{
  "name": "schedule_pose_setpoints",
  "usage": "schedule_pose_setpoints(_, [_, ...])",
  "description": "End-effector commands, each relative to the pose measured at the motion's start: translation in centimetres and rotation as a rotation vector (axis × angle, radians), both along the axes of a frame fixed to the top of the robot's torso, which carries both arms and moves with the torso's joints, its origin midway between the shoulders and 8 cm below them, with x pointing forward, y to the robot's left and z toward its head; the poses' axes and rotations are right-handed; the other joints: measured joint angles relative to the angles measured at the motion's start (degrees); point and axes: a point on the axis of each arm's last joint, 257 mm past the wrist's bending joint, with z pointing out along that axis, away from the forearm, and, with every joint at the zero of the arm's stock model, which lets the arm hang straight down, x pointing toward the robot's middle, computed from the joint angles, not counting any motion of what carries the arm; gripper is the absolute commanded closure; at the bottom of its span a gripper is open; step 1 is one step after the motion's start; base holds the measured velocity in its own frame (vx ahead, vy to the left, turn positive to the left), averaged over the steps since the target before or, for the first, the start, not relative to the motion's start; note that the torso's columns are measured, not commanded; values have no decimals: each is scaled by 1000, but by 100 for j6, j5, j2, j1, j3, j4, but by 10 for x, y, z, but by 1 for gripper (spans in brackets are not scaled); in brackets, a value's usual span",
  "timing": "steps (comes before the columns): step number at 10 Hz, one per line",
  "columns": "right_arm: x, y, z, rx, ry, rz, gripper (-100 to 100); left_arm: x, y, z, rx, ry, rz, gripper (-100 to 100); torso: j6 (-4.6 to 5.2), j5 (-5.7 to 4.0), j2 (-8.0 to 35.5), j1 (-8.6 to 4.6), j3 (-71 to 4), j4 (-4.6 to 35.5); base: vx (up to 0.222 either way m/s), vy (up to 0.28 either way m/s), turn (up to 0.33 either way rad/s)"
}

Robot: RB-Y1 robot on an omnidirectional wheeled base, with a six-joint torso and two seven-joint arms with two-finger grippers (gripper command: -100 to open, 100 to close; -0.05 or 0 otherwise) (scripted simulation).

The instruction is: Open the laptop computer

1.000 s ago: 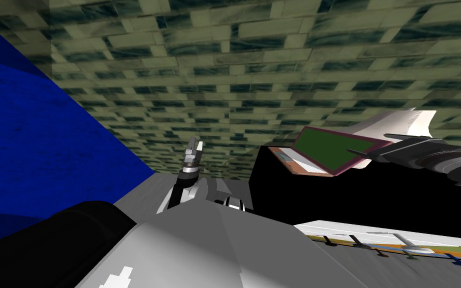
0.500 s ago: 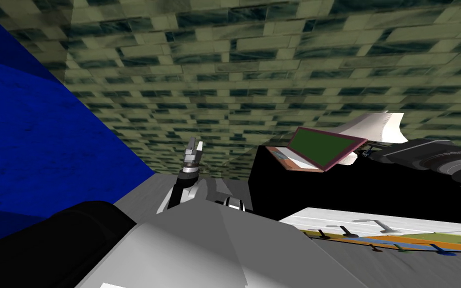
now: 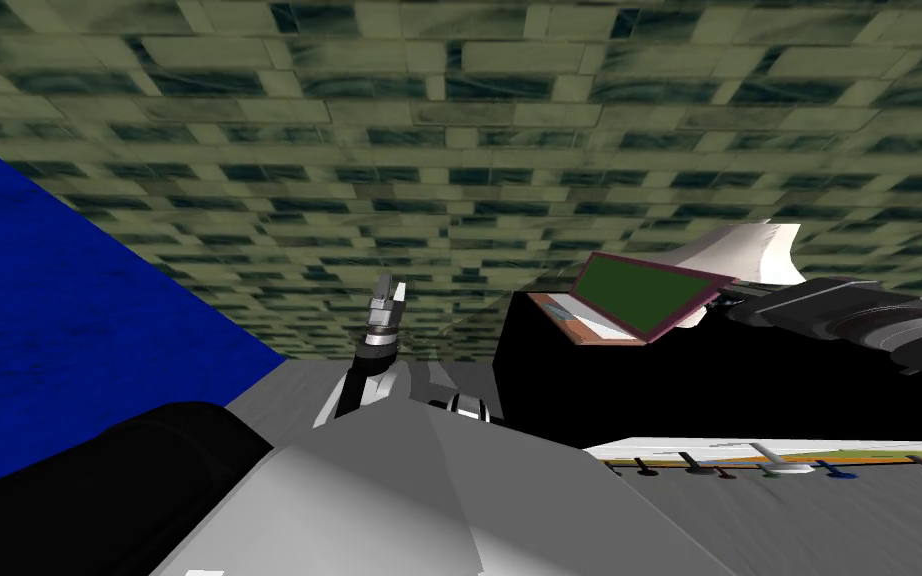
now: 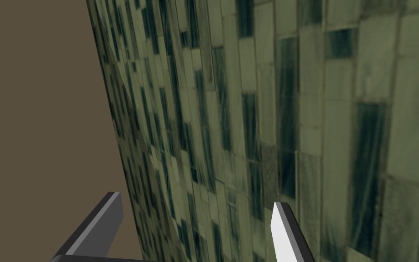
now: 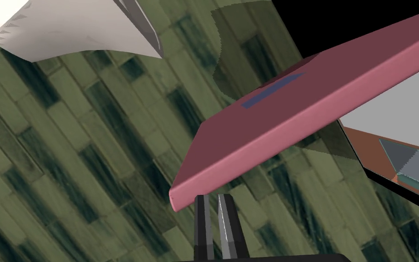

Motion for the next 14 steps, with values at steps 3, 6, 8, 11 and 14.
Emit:
schedule_pose_setpoints(3, [-19,-22,-25,54,-15,-41,-100,0,0,0,0,0,0,0,1,2,-29,10,-18,-11,12,34,130])
schedule_pose_setpoints(6, [-31,-37,-43,98,-26,-72,-100,0,0,0,0,0,0,0,-20,-20,-72,-4,-45,-40,-17,22,155])
schedule_pose_setpoints(8, [-37,-45,-54,127,-32,-90,-100,0,0,0,0,0,0,0,-31,-32,-89,-30,-58,-49,-63,-2,163])
schedule_pose_setpoints(11, [-46,-58,-68,172,-41,-118,-100,0,0,0,0,0,0,0,-20,-47,-79,-64,-51,-44,-122,-49,201])
schedule_pose_setpoints(14, [-42,-60,-66,211,-48,-105,-100,0,0,0,0,0,0,0,-6,-28,-51,-45,-34,-26,-192,-113,203])
